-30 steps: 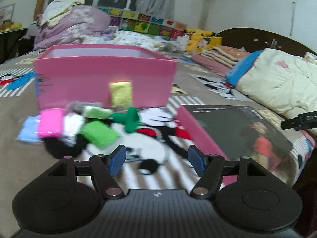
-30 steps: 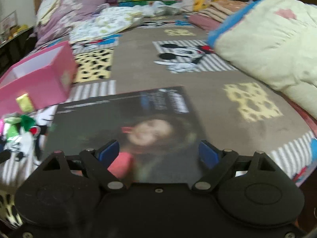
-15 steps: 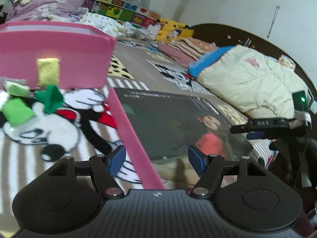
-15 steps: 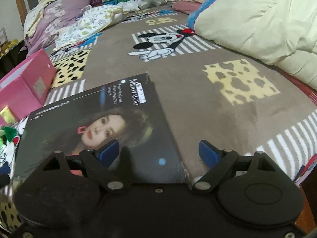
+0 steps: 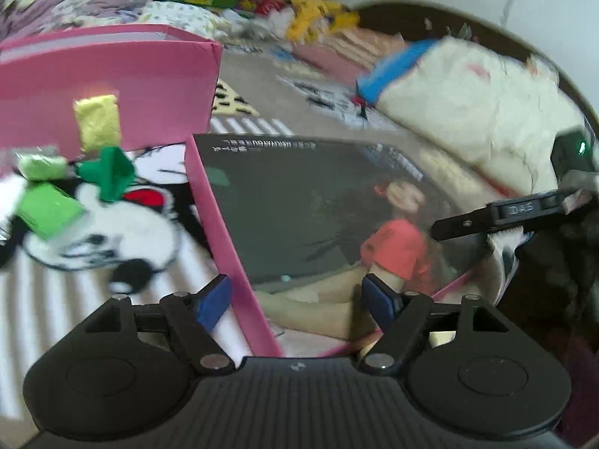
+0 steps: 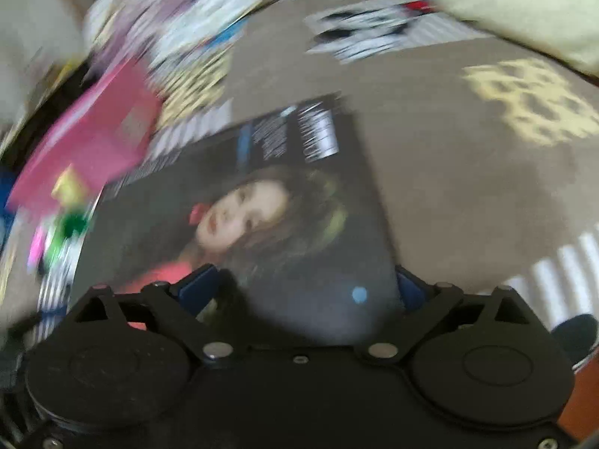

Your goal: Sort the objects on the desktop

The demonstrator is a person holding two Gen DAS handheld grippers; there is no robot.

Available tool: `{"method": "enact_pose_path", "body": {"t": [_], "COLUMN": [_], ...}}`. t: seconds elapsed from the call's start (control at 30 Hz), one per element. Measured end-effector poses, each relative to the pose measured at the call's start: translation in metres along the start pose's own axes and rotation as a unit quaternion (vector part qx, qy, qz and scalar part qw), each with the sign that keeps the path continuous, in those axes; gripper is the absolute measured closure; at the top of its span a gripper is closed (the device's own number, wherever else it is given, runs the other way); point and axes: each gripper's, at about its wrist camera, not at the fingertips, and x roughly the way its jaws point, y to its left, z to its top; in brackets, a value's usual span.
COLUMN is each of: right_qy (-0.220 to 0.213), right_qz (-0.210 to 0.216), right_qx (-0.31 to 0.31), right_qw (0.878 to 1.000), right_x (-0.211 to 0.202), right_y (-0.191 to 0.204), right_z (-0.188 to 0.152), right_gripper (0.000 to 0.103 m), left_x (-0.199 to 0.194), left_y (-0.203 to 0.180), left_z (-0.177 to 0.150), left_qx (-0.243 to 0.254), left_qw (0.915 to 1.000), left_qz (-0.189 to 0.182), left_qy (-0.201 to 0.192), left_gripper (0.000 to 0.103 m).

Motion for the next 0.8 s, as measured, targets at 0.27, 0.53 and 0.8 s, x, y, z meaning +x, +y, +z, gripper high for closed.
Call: {"method": "enact_pose_path", "body": {"t": [0.27,0.53,0.8], "right_qy": [-0.048,-0.035,-0.053], "right_qz": [-0.015,-0.026,-0.034], "right_qx": [-0.002,-0.022,-0.023], "right_qw": [0.999,0.999,0.998], "right_x": [0.002,-0.007,-0.034], "right_y": [0.009,0.023,0.036], "right_z": [-0.005,-0.007,-0.015], "right_gripper": [0.003,0.002,0.002], "left_x": [0.002,0.001,-0.02], "left_y": [0.022,0.007,0.0], "left_z": [0.001,0.0,0.003], "left_qx": [-0.039,-0.002,0.017], "left_qw": [0.9988,0.9997,0.9992], "left_qz": [0.006,0.001,-0.008], "left_qy": [-0.028,-0.024,-0.034], "left_gripper": [0.027,0.023,0.023]}}
